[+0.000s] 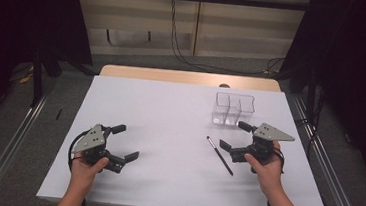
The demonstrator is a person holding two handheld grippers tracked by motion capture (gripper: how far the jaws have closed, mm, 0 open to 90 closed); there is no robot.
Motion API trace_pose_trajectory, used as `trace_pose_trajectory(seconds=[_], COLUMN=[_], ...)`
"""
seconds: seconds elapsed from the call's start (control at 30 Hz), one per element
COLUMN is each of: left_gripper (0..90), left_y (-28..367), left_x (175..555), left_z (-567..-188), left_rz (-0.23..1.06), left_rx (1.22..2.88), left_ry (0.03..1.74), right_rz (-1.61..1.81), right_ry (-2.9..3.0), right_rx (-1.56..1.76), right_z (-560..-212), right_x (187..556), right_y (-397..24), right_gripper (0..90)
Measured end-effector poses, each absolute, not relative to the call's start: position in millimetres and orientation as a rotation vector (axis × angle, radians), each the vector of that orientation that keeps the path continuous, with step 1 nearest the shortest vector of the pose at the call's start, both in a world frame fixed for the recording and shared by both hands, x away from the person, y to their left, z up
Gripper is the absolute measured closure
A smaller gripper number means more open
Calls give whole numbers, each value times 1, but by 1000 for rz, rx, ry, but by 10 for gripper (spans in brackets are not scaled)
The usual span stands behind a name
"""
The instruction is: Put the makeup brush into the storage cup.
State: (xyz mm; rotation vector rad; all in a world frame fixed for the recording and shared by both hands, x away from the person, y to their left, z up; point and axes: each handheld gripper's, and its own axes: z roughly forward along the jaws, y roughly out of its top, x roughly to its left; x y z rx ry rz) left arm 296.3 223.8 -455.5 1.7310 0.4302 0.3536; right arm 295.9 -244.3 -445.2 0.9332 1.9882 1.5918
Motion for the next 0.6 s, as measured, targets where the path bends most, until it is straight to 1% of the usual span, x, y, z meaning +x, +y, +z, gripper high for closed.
trace_pose_trajectory(seconds=[0.6], left_gripper=[0], left_y=[224], left_x=[296], left_z=[-454], left_rz=[354], left_rx=[1725], left_ry=[425], right_rz=[1572], right_ry=[2033], right_rx=[918], right_z=[-444], right_x=[307], right_y=[-230], right_gripper=[0])
